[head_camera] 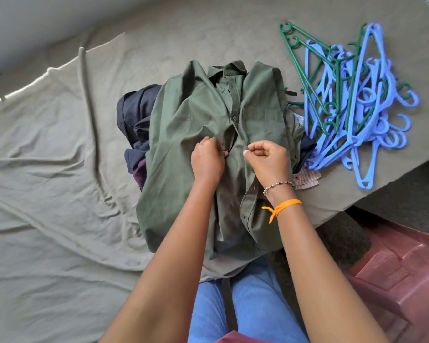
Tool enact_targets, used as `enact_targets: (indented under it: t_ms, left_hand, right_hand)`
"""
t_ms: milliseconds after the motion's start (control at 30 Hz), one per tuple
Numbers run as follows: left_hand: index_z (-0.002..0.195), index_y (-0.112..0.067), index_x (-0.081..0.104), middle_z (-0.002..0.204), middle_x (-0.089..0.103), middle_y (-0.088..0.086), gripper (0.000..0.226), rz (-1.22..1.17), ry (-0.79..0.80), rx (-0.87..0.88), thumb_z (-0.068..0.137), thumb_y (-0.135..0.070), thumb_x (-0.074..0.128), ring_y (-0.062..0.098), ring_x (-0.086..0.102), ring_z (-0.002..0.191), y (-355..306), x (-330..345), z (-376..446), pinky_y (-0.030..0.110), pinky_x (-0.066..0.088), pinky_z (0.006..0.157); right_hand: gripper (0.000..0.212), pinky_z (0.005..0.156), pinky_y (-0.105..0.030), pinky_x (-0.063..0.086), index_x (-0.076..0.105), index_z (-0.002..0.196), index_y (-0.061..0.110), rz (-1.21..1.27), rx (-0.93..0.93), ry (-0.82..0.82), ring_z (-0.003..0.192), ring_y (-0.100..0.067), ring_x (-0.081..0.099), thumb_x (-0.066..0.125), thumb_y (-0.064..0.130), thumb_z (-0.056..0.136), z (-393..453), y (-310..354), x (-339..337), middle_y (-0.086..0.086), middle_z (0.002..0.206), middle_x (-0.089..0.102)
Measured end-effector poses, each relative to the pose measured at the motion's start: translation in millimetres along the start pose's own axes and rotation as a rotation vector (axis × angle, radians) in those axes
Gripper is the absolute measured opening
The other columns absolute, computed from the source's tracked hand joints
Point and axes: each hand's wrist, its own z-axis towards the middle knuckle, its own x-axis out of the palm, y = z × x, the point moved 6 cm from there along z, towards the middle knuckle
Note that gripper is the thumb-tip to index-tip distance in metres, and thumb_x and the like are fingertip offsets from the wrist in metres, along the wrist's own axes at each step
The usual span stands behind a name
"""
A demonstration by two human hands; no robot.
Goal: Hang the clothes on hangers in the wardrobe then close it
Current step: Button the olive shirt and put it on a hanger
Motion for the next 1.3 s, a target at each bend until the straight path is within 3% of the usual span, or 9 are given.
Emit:
enact_targets:
  t_ms: [200, 267, 400, 500, 667, 833, 1067, 1200, 1300]
  left_hand:
    - [0.066, -0.018, 0.068, 0.062, 0.063, -0.007, 0.014, -0.532, 0.037, -0.227, 0.072, -0.013, 0.080, 0.001, 0.054, 0.057, 9.4, -24.2, -18.9, 0.022, 0.044, 0.066]
    - [0.065, -0.019, 0.068, 0.063, 0.066, -0.005, 0.015, -0.601, 0.018, -0.216, 0.073, -0.011, 0.078, 0.002, 0.056, 0.058, 5.3, -35.6, -30.7, 0.022, 0.045, 0.067]
    - [0.075, -0.009, 0.070, 0.075, 0.069, 0.004, 0.004, -0.282, -0.145, -0.013, 0.078, -0.007, 0.069, 0.022, 0.064, 0.076, -15.1, -62.4, -49.4, 0.032, 0.048, 0.073]
    - [0.079, -0.006, 0.068, 0.083, 0.066, 0.010, 0.006, -0.047, -0.270, 0.161, 0.080, -0.004, 0.062, 0.031, 0.058, 0.085, -36.5, -70.8, -61.8, 0.040, 0.045, 0.075]
    - [0.069, -0.016, 0.064, 0.070, 0.066, -0.001, 0.016, -0.458, 0.028, -0.214, 0.084, -0.010, 0.064, 0.015, 0.062, 0.073, -13.3, -44.6, -52.4, 0.032, 0.049, 0.076]
    - [0.068, -0.011, 0.059, 0.040, 0.055, -0.014, 0.025, -0.808, 0.204, -0.317, 0.090, 0.001, 0.057, -0.007, 0.050, 0.042, -15.5, -38.1, -54.9, 0.006, 0.037, 0.047]
    - [0.069, -0.015, 0.061, 0.057, 0.054, -0.005, 0.022, -0.908, 0.264, -0.436, 0.089, -0.006, 0.061, -0.001, 0.047, 0.052, -7.8, -25.8, -54.1, 0.006, 0.038, 0.047]
    - [0.071, -0.015, 0.062, 0.046, 0.055, -0.014, 0.019, -0.912, 0.334, -0.418, 0.088, -0.007, 0.063, -0.004, 0.048, 0.045, -5.3, -25.7, -51.5, 0.009, 0.037, 0.050]
    - [0.071, -0.016, 0.062, 0.049, 0.058, -0.013, 0.019, -0.891, 0.346, -0.435, 0.089, -0.012, 0.063, -0.003, 0.051, 0.052, -2.0, -26.9, -48.2, 0.009, 0.039, 0.053]
  right_hand:
    - [0.011, 0.057, -0.003, 0.041, 0.064, 0.083, 0.010, -0.028, -0.047, 0.080, 0.049, 0.013, 0.051, 0.070, 0.002, 0.078, -10.9, 8.8, 14.1, 0.012, 0.064, 0.055]
    - [0.010, 0.057, -0.003, 0.041, 0.065, 0.085, 0.007, -0.034, -0.065, 0.074, 0.050, 0.014, 0.052, 0.070, 0.002, 0.077, -14.1, 13.5, 16.8, 0.010, 0.064, 0.056]
    - [0.008, 0.057, -0.003, 0.040, 0.067, 0.084, 0.002, -0.067, -0.130, -0.025, 0.052, 0.005, 0.052, 0.070, 0.004, 0.077, -24.5, 24.0, 14.8, 0.002, 0.067, 0.058]
    - [0.009, 0.059, -0.004, 0.042, 0.068, 0.085, 0.001, -0.001, -0.145, -0.069, 0.054, 0.005, 0.053, 0.071, 0.005, 0.078, -31.7, 26.2, 14.5, 0.002, 0.069, 0.060]
    - [0.009, 0.063, -0.008, 0.047, 0.068, 0.085, 0.004, 0.063, -0.086, -0.055, 0.055, 0.012, 0.055, 0.072, 0.005, 0.077, -33.6, 17.0, 16.3, 0.004, 0.070, 0.062]
    - [0.011, 0.066, -0.013, 0.051, 0.065, 0.083, 0.009, 0.130, -0.066, -0.014, 0.056, 0.009, 0.056, 0.072, 0.003, 0.078, -31.6, 14.2, 14.8, 0.009, 0.069, 0.061]
    - [0.007, 0.066, -0.018, 0.053, 0.069, 0.080, 0.009, 0.176, -0.044, 0.047, 0.058, 0.005, 0.061, 0.068, 0.002, 0.081, -29.6, 10.0, 8.7, 0.006, 0.067, 0.065]
    - [0.014, 0.063, -0.020, 0.055, 0.067, 0.076, 0.011, 0.183, 0.000, 0.132, 0.055, -0.002, 0.061, 0.067, -0.002, 0.080, -24.3, 8.6, 10.0, -0.001, 0.064, 0.065]
    - [0.021, 0.065, -0.024, 0.055, 0.065, 0.069, 0.016, 0.147, 0.002, 0.142, 0.057, -0.006, 0.060, 0.073, -0.002, 0.074, -22.4, 9.4, 13.5, -0.001, 0.064, 0.064]
